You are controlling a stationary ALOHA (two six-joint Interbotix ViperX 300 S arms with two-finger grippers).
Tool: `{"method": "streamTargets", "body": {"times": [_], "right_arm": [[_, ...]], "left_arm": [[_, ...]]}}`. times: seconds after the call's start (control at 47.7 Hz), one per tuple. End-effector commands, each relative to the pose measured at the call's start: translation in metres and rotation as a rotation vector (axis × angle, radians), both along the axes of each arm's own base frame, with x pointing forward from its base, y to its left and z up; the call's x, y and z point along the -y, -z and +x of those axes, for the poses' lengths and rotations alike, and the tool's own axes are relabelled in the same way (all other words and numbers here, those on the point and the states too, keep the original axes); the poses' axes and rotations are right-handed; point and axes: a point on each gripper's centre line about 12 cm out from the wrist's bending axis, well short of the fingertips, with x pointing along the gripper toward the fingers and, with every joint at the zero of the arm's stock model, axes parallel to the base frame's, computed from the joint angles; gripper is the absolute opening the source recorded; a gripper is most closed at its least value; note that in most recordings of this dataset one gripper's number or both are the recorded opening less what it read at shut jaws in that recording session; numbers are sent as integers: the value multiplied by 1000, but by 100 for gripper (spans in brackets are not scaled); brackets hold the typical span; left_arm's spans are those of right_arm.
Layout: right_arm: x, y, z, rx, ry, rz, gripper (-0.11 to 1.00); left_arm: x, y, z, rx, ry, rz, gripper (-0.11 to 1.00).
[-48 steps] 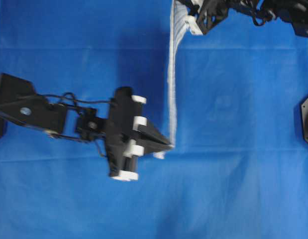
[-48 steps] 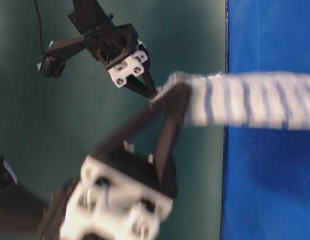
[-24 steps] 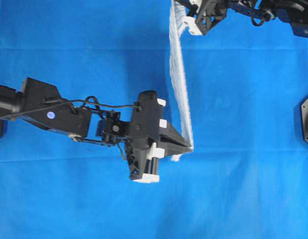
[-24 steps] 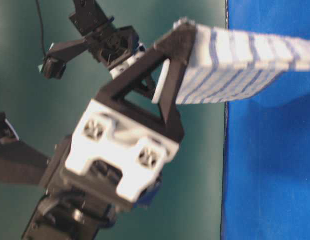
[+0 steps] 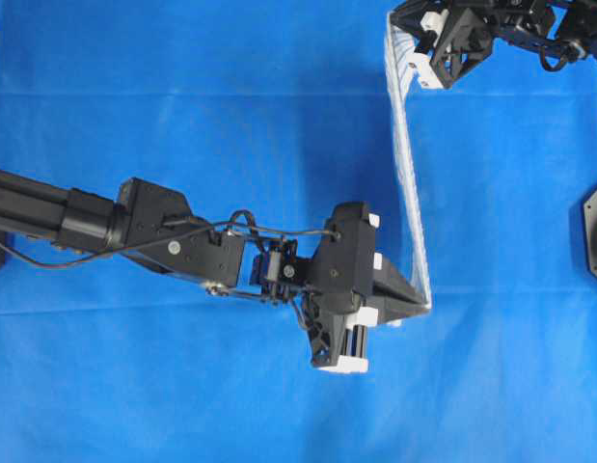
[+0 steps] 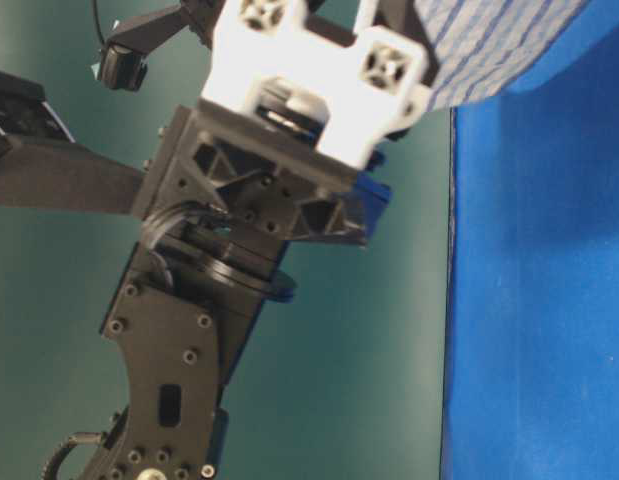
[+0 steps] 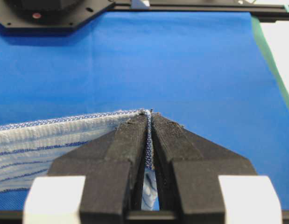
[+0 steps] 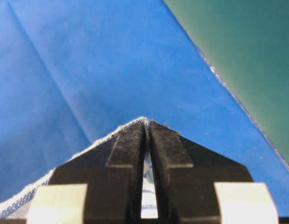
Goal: Fold the blue towel.
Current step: 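Lift the strip and swing it to lie vertically, left gripper moving down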
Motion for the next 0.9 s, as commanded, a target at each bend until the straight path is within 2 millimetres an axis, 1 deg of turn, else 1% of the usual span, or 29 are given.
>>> {"method": "streamTargets", "body": {"times": [0.0,0.189,0.335,0.461,0.566,0.713,0.88], "right_arm": [[4,-7,6,22,-1,-14,5],[7,9,29,3,-29,2,5],[11,20,51,-8,-51,8,5],[13,20,70,5,-70,1,5],[13,21,80,9,-80,0,5],[15,24,89,5,-87,-1,5],[15,25,89,2,-89,-2,5]], "left_arm": [[22,-16,-7,34,42,-18,1],[25,1,-33,-34,47,-35,1],[23,17,-56,-99,37,-60,1],[19,27,-77,-147,27,-82,1],[18,31,-90,-170,19,-102,1],[20,34,-95,-186,21,-105,1],[18,34,-95,-186,18,-106,1]]}}
